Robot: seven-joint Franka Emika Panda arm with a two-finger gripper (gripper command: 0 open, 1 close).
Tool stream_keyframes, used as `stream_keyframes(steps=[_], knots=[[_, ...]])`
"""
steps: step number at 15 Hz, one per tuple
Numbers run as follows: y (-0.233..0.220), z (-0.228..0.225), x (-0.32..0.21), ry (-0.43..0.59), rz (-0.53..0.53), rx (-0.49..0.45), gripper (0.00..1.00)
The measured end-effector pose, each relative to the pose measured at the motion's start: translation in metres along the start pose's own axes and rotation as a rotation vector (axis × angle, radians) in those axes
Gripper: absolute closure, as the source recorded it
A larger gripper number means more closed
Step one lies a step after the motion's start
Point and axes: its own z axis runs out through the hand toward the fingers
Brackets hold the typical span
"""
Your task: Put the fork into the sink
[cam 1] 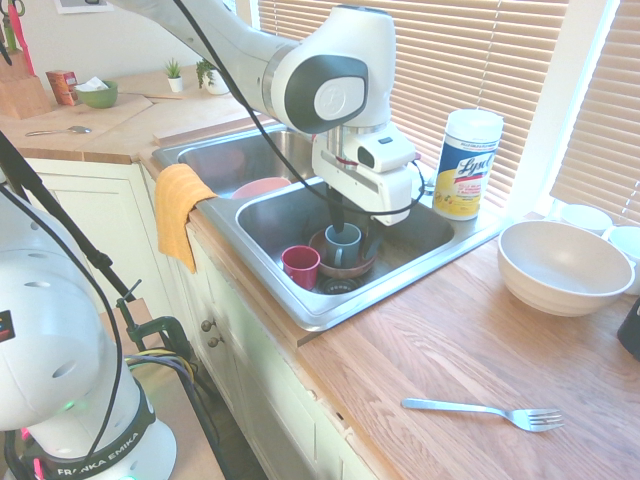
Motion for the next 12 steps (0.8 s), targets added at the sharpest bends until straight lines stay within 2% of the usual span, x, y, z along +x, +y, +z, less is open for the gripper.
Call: stream_keyframes(steps=[2,5,10,12], knots=[[0.001,0.0,0.001,0.0,0.015,0.0,0.0],[0.021,-0.012,0.032,0.034,0.172,0.0,0.0],[0.132,-0.02,0.129,0.027,0.507,-0.004,0.0],[0.174,-0.008,0.157,0.002,0.586,-0.017,0.0]])
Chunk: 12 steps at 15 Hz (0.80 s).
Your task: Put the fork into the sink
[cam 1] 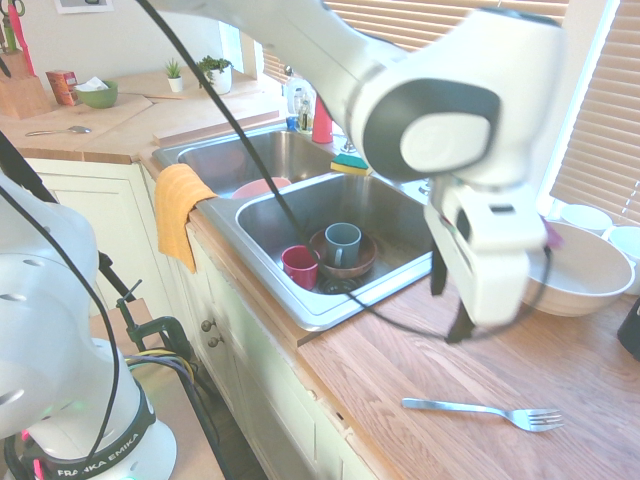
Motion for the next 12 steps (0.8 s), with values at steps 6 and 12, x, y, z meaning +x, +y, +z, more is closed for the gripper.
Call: stream_keyframes(steps=[6,12], knots=[[0.015,0.041,0.056,-0.022,0.03,-0.027,1.0],[0.021,0.054,0.075,0.005,0.02,-0.014,1.0]])
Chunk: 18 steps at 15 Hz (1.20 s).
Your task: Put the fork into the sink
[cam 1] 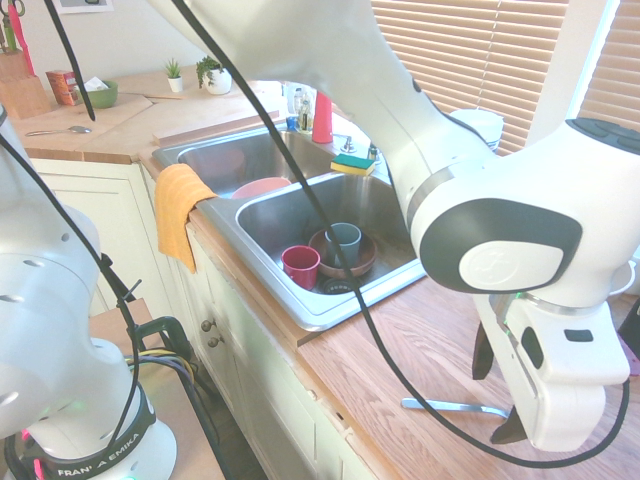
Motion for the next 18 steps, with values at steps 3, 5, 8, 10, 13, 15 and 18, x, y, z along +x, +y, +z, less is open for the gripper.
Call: stream_keyframes(steps=[3,5,8,10,13,15,18], knots=[[0.0,-0.001,0.002,0.005,-0.003,0.01,1.0],[-0.001,0.0,0.002,0.004,0.0,0.014,1.0],[0.001,0.003,0.001,-0.001,-0.002,0.009,1.0],[0.003,0.006,-0.001,-0.002,-0.004,0.009,1.0],[0.005,0.009,-0.003,-0.005,-0.007,0.006,1.0],[0.005,0.01,-0.003,-0.008,-0.007,0.005,1.0],[0.007,0.013,-0.005,-0.008,-0.004,0.008,1.0]])
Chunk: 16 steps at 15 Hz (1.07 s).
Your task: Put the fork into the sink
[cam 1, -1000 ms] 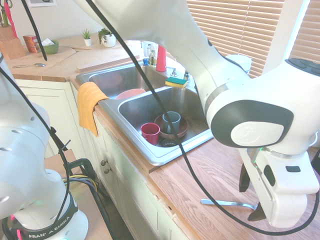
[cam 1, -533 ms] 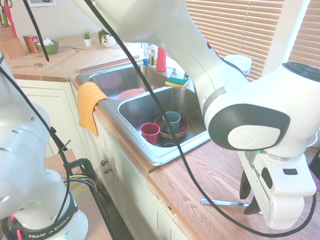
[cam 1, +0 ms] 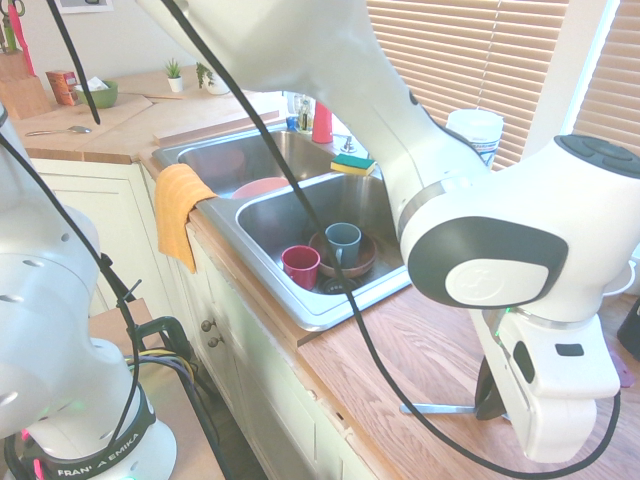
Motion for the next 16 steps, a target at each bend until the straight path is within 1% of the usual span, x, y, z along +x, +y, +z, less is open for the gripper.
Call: stream_keyframes(steps=[3,5,7,9,11,12,13,14,16], knots=[[-0.001,-0.002,0.0,0.001,0.004,0.008,1.0],[-0.008,-0.021,0.001,0.012,-0.008,0.028,1.0],[-0.02,-0.069,-0.003,0.029,-0.044,0.069,1.0],[-0.039,-0.141,-0.026,0.052,-0.11,0.13,1.0],[-0.063,-0.203,-0.079,0.07,-0.22,0.165,1.0],[-0.079,-0.22,-0.119,0.074,-0.28,0.169,1.0],[-0.097,-0.224,-0.161,0.075,-0.334,0.168,1.0],[-0.114,-0.22,-0.204,0.072,-0.383,0.158,1.0],[-0.141,-0.186,-0.281,0.061,-0.473,0.13,1.0]])
